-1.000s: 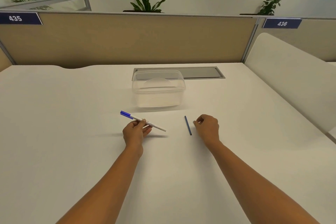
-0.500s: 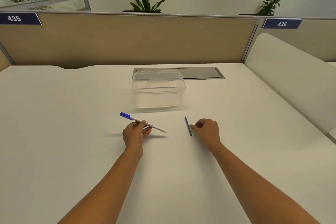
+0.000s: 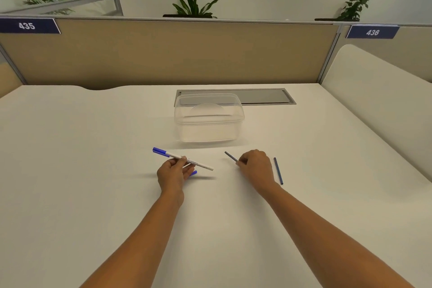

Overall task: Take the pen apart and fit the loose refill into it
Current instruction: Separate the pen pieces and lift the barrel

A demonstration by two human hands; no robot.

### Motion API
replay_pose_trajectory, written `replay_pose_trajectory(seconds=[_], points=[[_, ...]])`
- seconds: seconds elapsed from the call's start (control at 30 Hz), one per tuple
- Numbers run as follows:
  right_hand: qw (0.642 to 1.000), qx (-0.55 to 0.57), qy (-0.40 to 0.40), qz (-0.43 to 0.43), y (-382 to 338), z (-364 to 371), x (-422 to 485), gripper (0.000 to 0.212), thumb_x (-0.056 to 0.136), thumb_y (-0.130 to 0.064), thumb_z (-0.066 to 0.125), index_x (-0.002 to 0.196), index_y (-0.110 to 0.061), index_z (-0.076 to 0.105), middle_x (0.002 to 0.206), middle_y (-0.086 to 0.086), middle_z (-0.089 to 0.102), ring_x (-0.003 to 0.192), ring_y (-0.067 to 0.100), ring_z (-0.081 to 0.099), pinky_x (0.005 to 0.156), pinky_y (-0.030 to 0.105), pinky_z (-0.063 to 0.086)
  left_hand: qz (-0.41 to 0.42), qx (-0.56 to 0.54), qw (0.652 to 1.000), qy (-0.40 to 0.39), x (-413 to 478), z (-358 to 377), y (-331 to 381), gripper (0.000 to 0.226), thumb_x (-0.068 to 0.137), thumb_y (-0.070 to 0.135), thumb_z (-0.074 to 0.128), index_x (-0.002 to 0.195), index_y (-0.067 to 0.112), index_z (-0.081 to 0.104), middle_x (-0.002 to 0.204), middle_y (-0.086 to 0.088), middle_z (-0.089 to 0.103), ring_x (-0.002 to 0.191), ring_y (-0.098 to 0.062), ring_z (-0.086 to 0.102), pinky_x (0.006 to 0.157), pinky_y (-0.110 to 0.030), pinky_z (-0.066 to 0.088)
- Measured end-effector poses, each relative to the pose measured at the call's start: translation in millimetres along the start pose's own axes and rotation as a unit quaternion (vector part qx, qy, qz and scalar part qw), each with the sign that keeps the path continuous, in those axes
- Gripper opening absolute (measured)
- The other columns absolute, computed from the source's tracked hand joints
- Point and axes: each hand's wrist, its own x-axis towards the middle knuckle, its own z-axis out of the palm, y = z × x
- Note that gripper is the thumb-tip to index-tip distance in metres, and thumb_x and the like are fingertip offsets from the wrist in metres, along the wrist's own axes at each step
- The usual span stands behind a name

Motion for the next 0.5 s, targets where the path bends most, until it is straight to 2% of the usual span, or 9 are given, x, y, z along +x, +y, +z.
replay_pose_trajectory(seconds=[0.1, 0.23, 0.3, 0.5], points=[[0.998, -0.010, 0.042, -0.053, -17.3, -6.9, 12.0, 0.018, 0.087, -0.021, 0.058, 0.088, -0.009, 0.072, 0.090, 0.009, 0.069, 0.084, 0.024, 0.059, 0.065, 0.026, 0.035, -0.004, -0.015, 1.000, 0.003, 4.4, 0.1, 3.2, 0.009, 0.088, 0.003, 0.055, 0.096, -0.002, 0.054, 0.079, -0.010, 0.062, 0.069, -0.020, 0.063, 0.053, -0.017, 0.057], [0.987, -0.023, 0.102, -0.119, -42.6, -18.7, 38.3, 0.017, 0.087, -0.025, 0.059, 0.090, -0.014, 0.072, 0.088, 0.004, 0.068, 0.087, 0.021, 0.057, 0.064, 0.025, 0.034, -0.012, -0.018, 1.000, 0.008, 12.4, 2.3, 5.6, 0.008, 0.088, 0.004, 0.056, 0.094, 0.000, 0.055, 0.080, -0.008, 0.063, 0.065, -0.016, 0.065, 0.059, -0.018, 0.058], [0.985, -0.031, 0.110, -0.130, -51.3, -22.6, 53.6, 0.017, 0.086, -0.026, 0.059, 0.090, -0.015, 0.072, 0.088, 0.004, 0.068, 0.088, 0.022, 0.057, 0.064, 0.026, 0.034, -0.013, -0.018, 1.000, 0.014, 16.8, 3.1, 5.7, 0.004, 0.088, 0.005, 0.056, 0.090, 0.002, 0.057, 0.079, -0.007, 0.064, 0.062, -0.014, 0.066, 0.058, -0.018, 0.057], [0.987, -0.056, 0.090, -0.122, -66.3, -19.4, 97.4, 0.019, 0.088, -0.024, 0.057, 0.093, -0.013, 0.072, 0.091, 0.009, 0.067, 0.091, 0.026, 0.056, 0.068, 0.032, 0.036, -0.022, -0.024, 0.999, 0.029, 29.6, 2.4, 4.0, 0.006, 0.087, 0.005, 0.057, 0.081, 0.005, 0.059, 0.080, -0.007, 0.065, 0.073, -0.020, 0.065, 0.062, -0.019, 0.057]])
